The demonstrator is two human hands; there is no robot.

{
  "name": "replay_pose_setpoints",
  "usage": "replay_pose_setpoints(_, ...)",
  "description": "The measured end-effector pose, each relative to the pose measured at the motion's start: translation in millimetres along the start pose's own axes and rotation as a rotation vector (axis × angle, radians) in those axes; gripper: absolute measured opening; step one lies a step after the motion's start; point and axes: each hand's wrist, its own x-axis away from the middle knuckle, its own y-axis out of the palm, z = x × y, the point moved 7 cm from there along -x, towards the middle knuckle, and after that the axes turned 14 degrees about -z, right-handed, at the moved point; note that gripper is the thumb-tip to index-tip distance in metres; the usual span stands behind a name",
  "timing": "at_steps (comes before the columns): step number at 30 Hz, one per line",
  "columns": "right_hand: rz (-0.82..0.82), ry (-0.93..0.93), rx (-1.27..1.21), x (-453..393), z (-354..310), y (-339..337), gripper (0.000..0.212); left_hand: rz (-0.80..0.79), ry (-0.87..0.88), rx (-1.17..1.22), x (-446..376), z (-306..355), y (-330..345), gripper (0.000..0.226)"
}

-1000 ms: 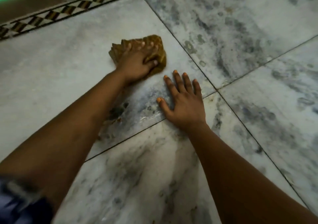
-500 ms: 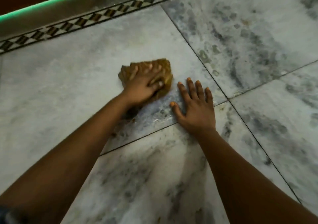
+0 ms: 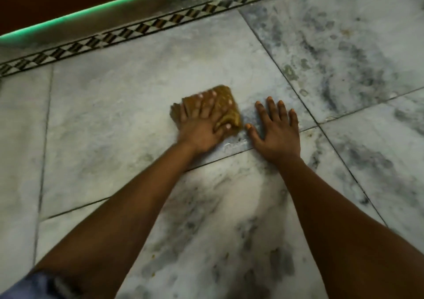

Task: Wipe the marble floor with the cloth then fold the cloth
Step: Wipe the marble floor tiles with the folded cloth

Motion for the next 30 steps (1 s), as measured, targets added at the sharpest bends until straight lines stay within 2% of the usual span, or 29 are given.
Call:
replay_pose_setpoints(2,-0.013,0.004,0.003,0.6,0.1,1.1,0.084,0.018,0.131,-0.055,43.9,5.2,19.5,0.066)
replay_pose_setpoints(4,-0.011,0.001,0.010,2.4,-0.7,0.8,0.085,-0.010,0.169,-0.055,71.9,-17.1,31.0,0.070)
replay_pose_setpoints(7,-0.077,0.032,-0.031,2.2,-0.8,1.3,0.076,-0.035,0.003,0.024,63.3,-67.0,23.1,0.066)
replay_pose_setpoints(10,-0.160,0.083,-0.063,13.5,-15.3,11.3,0.063,-0.135,-0.144,0.119,26.4,-75.8,3.6,0.061)
replay_pose_setpoints(14,0.006,0.090,-0.034,35.9,-37.6,20.1,0.066,-0.045,-0.192,0.173,26.5,-48.3,7.6,0.058)
replay_pose_setpoints(17,0.019,0.115,-0.015,34.5,-35.2,21.2,0.073,0.065,-0.115,0.091,77.5,-25.0,33.9,0.058)
replay_pose_setpoints(20,0.030,0.117,0.000,34.4,-35.7,19.1,0.074,0.053,-0.056,0.068,119.4,-40.6,51.6,0.068)
replay_pose_setpoints(22,0.022,0.119,0.002,35.1,-35.2,21.0,0.070,0.048,-0.133,0.093,127.1,-77.5,52.4,0.076)
replay_pose_setpoints(26,0.020,0.121,-0.013,34.8,-34.3,22.1,0.068,0.049,-0.418,0.223,89.7,-131.3,31.1,0.060)
replay_pose_setpoints(28,0.023,0.125,-0.012,34.9,-33.5,22.2,0.070,0.069,-0.462,0.269,62.7,-117.1,18.8,0.060)
replay_pose_setpoints(30,0.027,0.128,-0.009,35.3,-34.6,21.3,0.072,0.058,-0.403,0.214,52.0,-83.9,17.8,0.059)
